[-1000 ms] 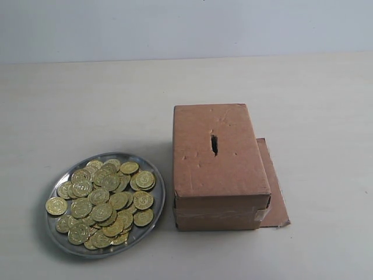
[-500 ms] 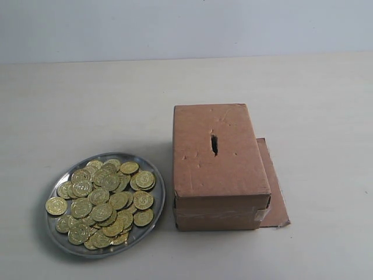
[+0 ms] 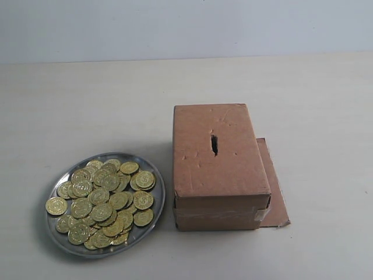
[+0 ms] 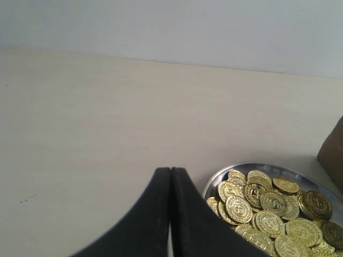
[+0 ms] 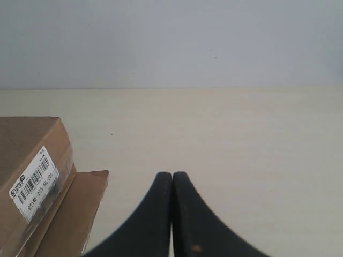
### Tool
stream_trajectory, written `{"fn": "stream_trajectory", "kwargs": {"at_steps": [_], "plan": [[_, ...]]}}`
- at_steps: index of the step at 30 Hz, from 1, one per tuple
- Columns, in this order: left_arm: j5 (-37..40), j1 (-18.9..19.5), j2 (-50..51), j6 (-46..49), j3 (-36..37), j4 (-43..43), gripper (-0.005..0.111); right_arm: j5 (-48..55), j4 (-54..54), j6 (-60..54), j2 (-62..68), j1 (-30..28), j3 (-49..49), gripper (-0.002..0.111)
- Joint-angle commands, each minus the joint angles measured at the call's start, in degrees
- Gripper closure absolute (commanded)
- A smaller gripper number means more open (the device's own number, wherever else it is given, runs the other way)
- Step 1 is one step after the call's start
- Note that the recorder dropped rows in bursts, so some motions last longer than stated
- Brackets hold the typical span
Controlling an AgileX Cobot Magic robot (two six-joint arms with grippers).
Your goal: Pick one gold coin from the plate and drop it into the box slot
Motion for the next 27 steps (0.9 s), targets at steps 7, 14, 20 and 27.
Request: {"fn": "stream_trajectory", "kwargs": {"at_steps": [7,14,20,27], "plan": [[0.02,0.06,-0.33,-1.98,0.14,4.07,0.107,-0.53,0.11,-0.04,-0.36,-0.42,0.23,0.108],[0.02,0.16,-0.33,-3.25,0.14,5.5,0.107,-0.53,0.11,-0.19,-0.36,-0.42,0.23,0.108],[0.02,0.16,-0.33,-4.49,0.14,5.65,0.107,-0.53,0.11,-0.09,-0.36,-0.42,0.23,0.108],[0.02,0.16,-0.33,-5.93,0.14,6.95,0.107,-0.53,0.11,-0.19,-0.36,-0.42,0.23,0.108]]}}
